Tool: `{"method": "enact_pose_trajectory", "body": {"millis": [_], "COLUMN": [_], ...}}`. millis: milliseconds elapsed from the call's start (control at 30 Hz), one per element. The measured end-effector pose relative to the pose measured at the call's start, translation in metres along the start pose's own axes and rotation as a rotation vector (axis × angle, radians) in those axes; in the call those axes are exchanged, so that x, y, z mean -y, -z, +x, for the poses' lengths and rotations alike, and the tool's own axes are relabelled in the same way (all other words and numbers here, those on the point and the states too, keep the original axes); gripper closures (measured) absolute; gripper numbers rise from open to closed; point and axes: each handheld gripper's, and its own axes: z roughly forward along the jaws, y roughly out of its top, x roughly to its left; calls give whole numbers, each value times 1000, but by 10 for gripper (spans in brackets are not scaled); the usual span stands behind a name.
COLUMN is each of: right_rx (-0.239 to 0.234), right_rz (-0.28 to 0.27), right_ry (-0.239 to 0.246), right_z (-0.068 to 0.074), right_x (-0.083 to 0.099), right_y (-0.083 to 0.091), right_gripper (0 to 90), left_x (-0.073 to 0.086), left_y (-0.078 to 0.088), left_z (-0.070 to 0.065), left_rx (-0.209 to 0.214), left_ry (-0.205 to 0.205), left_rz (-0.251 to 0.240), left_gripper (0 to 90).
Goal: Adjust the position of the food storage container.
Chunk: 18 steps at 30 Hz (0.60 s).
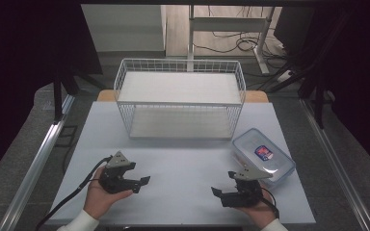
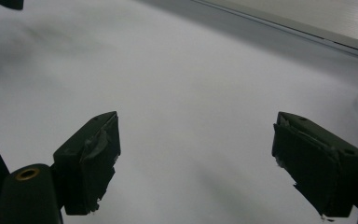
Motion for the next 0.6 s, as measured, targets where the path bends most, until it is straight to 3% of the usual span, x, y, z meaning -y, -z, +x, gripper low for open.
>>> {"method": "enact_pose_trajectory", "body": {"millis": [167, 300, 600], "right_rx": [23, 43, 56], "right_rz": [-9, -8, -18], "right_ry": [-12, 3, -8], "right_z": [-3, -1, -1], "right_x": [0, -3, -8], "right_y": [2, 5, 10], "right_gripper": [161, 170, 193], "left_x": [0, 3, 3], "left_y": [0, 0, 4], "left_z": [-4, -7, -6], "left_rx": [26, 14, 17], "left_ry": [20, -20, -22], "left_rz": [-21, -12, -29], "left_gripper": [229, 228, 227]}}
